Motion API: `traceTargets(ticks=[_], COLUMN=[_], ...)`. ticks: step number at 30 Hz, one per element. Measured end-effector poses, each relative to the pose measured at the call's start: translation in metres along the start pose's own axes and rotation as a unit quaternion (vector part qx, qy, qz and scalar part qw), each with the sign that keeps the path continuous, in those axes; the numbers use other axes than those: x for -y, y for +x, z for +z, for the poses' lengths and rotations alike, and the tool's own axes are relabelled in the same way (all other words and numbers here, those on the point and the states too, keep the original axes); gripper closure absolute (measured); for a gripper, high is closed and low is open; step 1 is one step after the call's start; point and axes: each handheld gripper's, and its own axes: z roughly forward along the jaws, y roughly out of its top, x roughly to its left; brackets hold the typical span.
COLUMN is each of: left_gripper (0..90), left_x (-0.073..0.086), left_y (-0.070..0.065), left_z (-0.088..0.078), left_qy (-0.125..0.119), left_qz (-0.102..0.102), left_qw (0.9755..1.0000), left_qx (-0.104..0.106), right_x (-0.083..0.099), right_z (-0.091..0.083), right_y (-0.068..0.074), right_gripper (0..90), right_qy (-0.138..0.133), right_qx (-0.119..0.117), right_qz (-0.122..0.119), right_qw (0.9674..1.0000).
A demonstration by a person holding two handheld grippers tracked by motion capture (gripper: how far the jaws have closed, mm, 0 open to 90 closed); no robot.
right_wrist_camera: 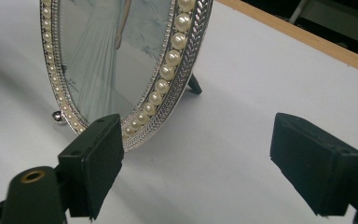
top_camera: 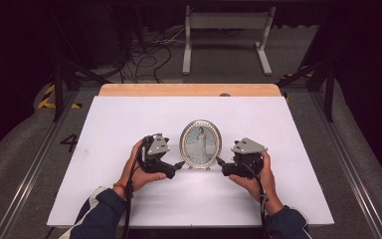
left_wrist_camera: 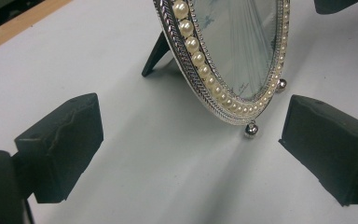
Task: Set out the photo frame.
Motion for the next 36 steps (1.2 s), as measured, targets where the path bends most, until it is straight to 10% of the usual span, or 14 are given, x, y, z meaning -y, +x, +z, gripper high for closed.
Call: traceTargets(ticks=[36], left_gripper=[9.0], left_x=[0.034], left_y=[0.002], left_z=[-0.052], left_qy=[-0.001], left_qz=[0.031], left_qw=[0.9983], left_qx=[-0.050], right_x=[0.028], right_z=[-0.037], right_y=[-0.022], right_gripper=[16.8], right_qy=[0.012], right_qx=[0.025], right_qz=[-0.024], right_qw=[0.9993])
